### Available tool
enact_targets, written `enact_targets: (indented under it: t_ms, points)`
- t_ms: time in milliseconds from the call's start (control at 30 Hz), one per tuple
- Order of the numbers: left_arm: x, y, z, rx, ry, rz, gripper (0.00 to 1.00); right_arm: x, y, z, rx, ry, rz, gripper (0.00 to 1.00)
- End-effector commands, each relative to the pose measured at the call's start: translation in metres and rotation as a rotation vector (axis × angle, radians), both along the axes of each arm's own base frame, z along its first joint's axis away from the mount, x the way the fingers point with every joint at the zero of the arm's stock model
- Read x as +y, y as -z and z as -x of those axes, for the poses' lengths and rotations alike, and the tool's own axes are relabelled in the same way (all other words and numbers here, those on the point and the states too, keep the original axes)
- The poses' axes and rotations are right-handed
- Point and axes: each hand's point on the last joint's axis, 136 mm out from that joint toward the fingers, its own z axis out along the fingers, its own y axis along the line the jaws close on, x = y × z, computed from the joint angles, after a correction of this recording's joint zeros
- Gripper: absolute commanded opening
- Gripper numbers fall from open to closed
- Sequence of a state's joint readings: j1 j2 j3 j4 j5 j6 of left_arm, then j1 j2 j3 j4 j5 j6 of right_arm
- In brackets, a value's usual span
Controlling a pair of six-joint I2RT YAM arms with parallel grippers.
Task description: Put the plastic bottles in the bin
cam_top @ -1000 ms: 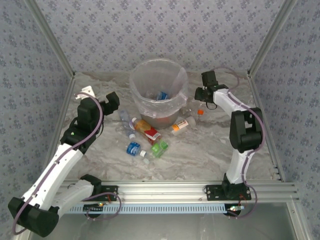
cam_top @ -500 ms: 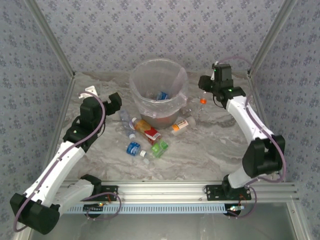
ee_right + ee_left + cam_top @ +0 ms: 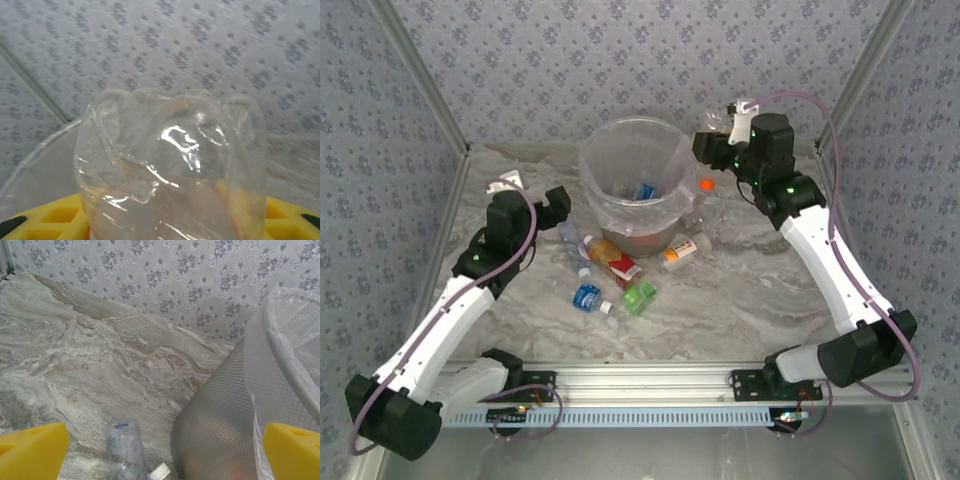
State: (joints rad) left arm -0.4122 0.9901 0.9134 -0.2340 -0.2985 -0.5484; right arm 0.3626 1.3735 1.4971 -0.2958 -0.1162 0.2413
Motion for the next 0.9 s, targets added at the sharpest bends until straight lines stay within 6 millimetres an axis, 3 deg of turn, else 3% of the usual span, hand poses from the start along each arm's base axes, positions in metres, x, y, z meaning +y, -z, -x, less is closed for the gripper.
enact_targets:
  t_ms: [0,167,367,600,867]
  points:
    - [-0.004,-0.018,-0.004,-0.042,0.01,0.046,0.99,0.031,-0.025,0.007,-0.081,-0.134,0.023,0.54]
    - [-0.006,-0.018,-0.004,-0.037,0.016,0.049,1.0,0.079,-0.025,0.01,-0.083,-0.292,0.075,0.55]
    - [-0.004,-0.017,-0.003,-0.027,0.008,0.043,0.99,0.12,0.007,0.0,-0.008,-0.345,0.214,0.55]
    - [-0.001,-0.015,-0.002,-0.027,-0.004,0.04,1.0,0.137,0.051,-0.021,0.107,-0.328,0.293,0.59]
    - [-0.001,-0.01,-0.002,-0.013,-0.003,0.035,0.99,0.134,0.095,-0.046,0.234,-0.235,0.395,0.64]
